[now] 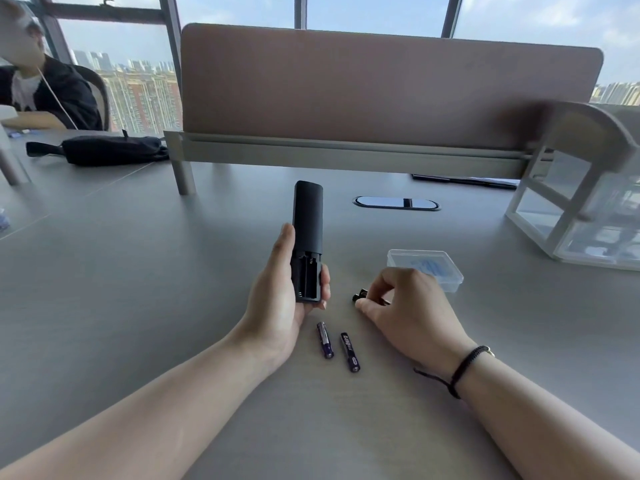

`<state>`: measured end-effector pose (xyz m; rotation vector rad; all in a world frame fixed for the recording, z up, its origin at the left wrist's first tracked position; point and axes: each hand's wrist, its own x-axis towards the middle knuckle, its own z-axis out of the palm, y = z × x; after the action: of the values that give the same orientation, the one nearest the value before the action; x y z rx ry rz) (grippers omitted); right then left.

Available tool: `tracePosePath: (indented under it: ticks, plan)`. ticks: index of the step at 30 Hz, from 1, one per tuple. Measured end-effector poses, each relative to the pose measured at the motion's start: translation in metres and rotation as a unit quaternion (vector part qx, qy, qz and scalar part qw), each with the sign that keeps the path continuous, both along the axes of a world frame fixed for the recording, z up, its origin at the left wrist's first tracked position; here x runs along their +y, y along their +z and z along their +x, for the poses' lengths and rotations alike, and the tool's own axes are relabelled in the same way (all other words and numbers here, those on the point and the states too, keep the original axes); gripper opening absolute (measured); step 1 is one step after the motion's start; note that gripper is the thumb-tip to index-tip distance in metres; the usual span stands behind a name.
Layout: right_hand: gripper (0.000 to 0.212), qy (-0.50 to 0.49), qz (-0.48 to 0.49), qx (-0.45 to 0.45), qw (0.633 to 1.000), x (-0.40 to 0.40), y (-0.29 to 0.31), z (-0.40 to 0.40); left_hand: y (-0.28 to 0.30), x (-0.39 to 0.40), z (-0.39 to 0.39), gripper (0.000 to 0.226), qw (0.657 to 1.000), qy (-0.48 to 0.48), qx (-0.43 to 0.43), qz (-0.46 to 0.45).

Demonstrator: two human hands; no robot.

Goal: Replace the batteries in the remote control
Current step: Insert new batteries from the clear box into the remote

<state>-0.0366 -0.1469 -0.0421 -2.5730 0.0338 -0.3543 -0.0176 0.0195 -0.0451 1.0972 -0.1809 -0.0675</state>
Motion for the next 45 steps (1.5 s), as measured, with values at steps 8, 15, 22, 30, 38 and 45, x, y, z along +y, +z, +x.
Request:
tracePosePath:
  ticks: [8,15,22,30,38,45]
  plan:
    - [0.013,0.025,0.055,0.011,0.998,-0.004,0.004,-0.001,0.002,-0.001,-0.002,0.054,1.000,-0.002,-0.004,0.004]
    - [0.009,0.041,0.045,-0.056,0.997,0.004,0.003,-0.006,0.004,-0.001,-0.003,0.056,1.000,0.001,-0.004,-0.001]
    - [0.010,0.091,0.479,0.017,0.873,0.009,0.013,-0.009,0.003,-0.002,-0.005,0.053,1.000,0.006,-0.010,0.016]
    - [0.023,0.148,0.694,0.120,0.694,0.004,0.020,-0.008,0.004,-0.004,-0.008,0.055,1.000,0.011,-0.003,0.016]
    - [0.021,0.130,0.711,0.158,0.673,0.003,0.023,-0.010,0.004,-0.003,-0.007,0.043,0.999,0.017,0.000,0.030]
    - [0.023,0.126,0.682,0.181,0.697,0.005,0.027,-0.019,0.001,-0.006,-0.008,0.046,0.992,0.007,-0.082,0.099]
